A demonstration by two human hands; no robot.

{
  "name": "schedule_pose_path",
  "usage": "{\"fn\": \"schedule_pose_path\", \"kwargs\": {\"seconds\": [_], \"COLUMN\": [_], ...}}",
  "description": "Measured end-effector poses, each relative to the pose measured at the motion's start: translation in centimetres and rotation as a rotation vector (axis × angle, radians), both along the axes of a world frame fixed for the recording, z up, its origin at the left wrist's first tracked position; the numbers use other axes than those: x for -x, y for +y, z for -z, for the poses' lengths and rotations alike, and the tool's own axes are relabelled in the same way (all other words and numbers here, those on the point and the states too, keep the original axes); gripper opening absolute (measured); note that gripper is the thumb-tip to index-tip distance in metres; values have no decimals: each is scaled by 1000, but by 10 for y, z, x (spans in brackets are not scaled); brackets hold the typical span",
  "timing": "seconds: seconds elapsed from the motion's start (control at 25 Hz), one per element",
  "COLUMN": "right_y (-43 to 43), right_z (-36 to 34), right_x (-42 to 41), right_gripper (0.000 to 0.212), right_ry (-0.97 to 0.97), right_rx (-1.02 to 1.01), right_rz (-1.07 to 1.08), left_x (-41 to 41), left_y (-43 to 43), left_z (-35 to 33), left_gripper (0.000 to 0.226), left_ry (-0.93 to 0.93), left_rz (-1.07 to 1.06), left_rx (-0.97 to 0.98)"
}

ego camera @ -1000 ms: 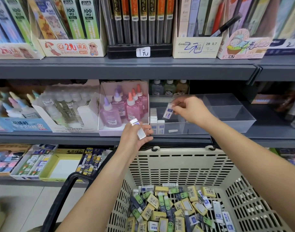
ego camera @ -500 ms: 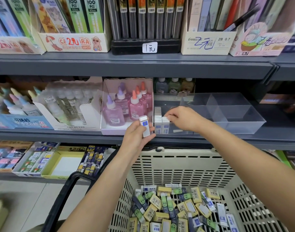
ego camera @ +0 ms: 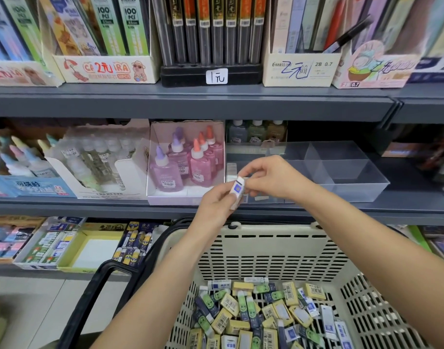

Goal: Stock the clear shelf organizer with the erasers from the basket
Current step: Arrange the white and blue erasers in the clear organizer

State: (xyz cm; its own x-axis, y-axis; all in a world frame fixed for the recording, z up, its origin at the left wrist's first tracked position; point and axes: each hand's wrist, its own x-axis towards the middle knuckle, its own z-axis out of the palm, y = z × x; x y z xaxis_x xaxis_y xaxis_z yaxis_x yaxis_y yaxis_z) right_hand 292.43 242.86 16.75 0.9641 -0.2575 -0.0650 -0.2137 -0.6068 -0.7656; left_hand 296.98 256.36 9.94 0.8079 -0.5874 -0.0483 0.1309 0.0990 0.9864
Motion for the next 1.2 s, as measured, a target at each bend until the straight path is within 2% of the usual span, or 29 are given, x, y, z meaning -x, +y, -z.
{"fn": "schedule_pose_path", "kwargs": {"seconds": [0.08, 0.16, 0.28, 0.36, 0.44, 0.56, 0.8, 0.96, 1.08, 1.16, 1.2], "right_y": [-2, -5, -22, -32, -33, -25, -24, -25, -23, -20, -18], "right_z": [2, 2, -5, -5, 4, 26, 32, 26, 10, -1, -4], "right_x": [3, 4, -7, -19, -27, -37, -51, -53, -41, -16, 3], "right_gripper": [11, 5, 15, 12, 3, 21, 35, 34, 30, 29, 27], "right_ry": [15, 7, -94, -156, -94, 81, 246, 322, 188, 43, -25], "right_rx": [-59, -78, -96, 45, 260, 386, 448, 396, 363, 425, 391], "right_rz": [1, 23, 161, 250, 213, 36, -107, -121, -23, 23, 27], "left_x": [0, -2, -13, -22, -26, -24, -23, -22, -15, 0, 11], "left_y": [0, -1, 0, 1, -2, -8, -10, -10, -2, 13, 22], "left_z": [1, 0, 0, 3, 8, 16, 21, 19, 9, 4, 3], "left_gripper": [30, 26, 25, 33, 43, 45, 37, 35, 35, 28, 26], "left_ry": [-146, -193, -281, -321, -313, -397, -470, -457, -453, -507, -521], "left_rz": [-37, -68, -219, -291, -258, -228, -301, -287, -298, -350, -351], "left_rx": [-61, -69, -180, -311, -419, -519, -495, -512, -478, -377, -325]}}
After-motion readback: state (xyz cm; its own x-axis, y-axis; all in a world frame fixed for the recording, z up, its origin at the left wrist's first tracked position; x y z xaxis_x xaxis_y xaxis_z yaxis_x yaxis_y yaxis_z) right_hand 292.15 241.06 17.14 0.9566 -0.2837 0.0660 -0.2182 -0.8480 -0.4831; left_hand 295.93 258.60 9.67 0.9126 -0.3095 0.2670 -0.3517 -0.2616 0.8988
